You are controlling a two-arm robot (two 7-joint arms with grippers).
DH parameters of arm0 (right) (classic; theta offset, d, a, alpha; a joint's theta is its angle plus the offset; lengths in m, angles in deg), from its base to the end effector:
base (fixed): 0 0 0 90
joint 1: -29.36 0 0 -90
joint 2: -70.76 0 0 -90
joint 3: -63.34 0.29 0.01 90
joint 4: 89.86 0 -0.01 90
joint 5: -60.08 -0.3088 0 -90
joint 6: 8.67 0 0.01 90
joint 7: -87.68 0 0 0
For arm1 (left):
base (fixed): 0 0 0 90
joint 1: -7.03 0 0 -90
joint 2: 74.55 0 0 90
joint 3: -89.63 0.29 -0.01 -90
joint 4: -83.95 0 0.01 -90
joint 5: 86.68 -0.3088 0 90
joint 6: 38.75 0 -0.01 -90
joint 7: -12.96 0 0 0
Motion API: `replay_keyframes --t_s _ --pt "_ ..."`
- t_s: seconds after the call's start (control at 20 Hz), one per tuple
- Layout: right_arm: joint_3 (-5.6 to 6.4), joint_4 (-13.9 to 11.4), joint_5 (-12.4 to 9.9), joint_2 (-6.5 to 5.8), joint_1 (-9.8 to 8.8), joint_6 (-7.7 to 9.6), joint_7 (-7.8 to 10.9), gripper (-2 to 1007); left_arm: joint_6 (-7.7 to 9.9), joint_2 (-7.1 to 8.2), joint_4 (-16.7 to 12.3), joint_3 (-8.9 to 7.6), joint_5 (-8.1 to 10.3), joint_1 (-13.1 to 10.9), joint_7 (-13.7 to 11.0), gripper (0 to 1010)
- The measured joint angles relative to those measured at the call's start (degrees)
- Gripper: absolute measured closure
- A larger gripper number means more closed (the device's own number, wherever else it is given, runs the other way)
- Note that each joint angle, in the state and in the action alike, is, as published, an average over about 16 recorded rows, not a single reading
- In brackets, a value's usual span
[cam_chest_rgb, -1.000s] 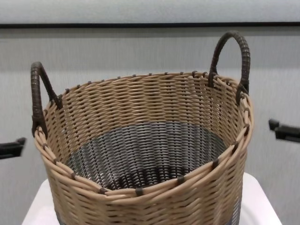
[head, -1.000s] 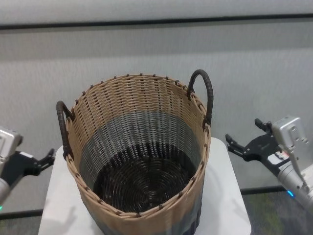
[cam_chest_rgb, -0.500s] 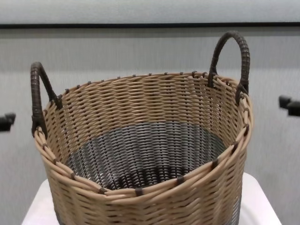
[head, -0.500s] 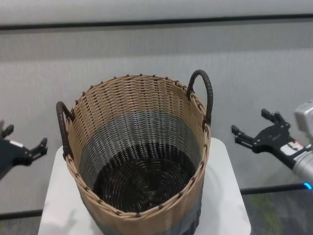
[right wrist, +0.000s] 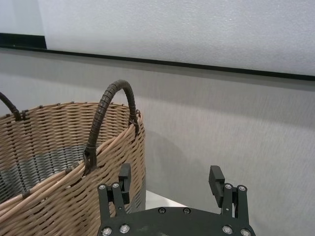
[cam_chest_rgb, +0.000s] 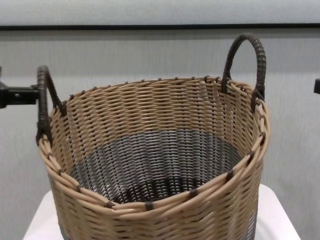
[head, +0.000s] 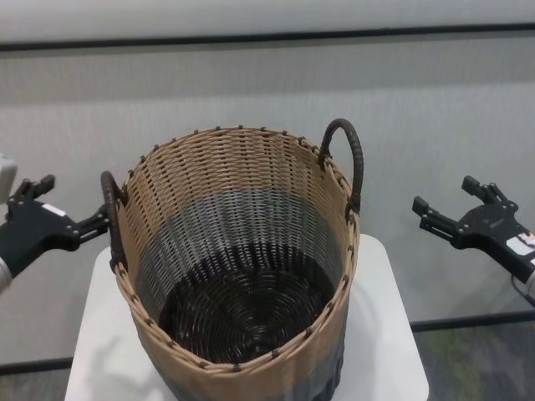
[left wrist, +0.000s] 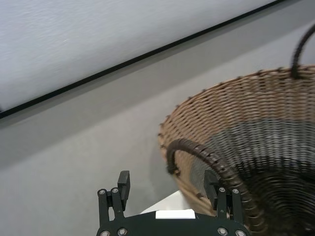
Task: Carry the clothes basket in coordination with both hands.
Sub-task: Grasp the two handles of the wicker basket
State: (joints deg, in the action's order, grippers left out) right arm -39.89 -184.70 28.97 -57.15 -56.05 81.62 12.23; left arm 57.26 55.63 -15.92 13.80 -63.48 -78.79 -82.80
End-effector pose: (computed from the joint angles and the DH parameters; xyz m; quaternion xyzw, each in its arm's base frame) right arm 0.3397 -0.1085 -0.2353 -0.0427 -0.0413 -0.5147 0.8553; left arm 0.3325 0.0976 -0.2161 0.1150 -0.0938 0.5554 0.8182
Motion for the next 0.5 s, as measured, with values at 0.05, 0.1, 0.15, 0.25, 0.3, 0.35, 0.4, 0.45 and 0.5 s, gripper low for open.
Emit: replay_keyframes --t_s 0.05,0.1,0.15,0.25,0.3,0.35,0.4,0.45,0.5 --pt "0.25 0.20 -0.41 0.20 -0.01 -0.14 0.52 0 0.17 -0.07 -0.18 0.08 -0.07 0.30 -0.47 10" --pt "0.43 0.45 -0.71 0.43 0.01 -0.30 1.00 0 0.37 -0.13 -0.34 0.17 -0.18 0.57 -0.90 10" --pt "0.58 0.72 -0.95 0.66 0.05 -0.46 1.44 0 0.61 -0.16 -0.51 0.24 -0.31 0.80 -1.31 10" --pt "0.71 1.25 -0.99 1.10 0.17 -0.76 2.02 0 1.16 -0.19 -0.80 0.30 -0.56 1.12 -1.95 10" --pt "0.75 1.49 -0.86 1.29 0.23 -0.92 2.28 0 1.52 -0.20 -0.91 0.21 -0.63 1.19 -2.16 10" --pt "0.77 1.69 -0.66 1.45 0.29 -1.09 2.51 0 1.88 -0.19 -1.00 0.07 -0.68 1.19 -2.30 10" --pt "0.78 1.87 -0.42 1.59 0.35 -1.24 2.73 0 2.26 -0.18 -1.07 -0.12 -0.71 1.15 -2.34 10" --pt "0.78 2.03 -0.14 1.72 0.41 -1.39 2.93 0 2.69 -0.17 -1.11 -0.40 -0.76 1.06 -2.24 10" --pt "0.77 2.16 0.14 1.83 0.47 -1.51 3.11 0 3.15 -0.14 -1.12 -0.75 -0.85 0.90 -1.99 10"
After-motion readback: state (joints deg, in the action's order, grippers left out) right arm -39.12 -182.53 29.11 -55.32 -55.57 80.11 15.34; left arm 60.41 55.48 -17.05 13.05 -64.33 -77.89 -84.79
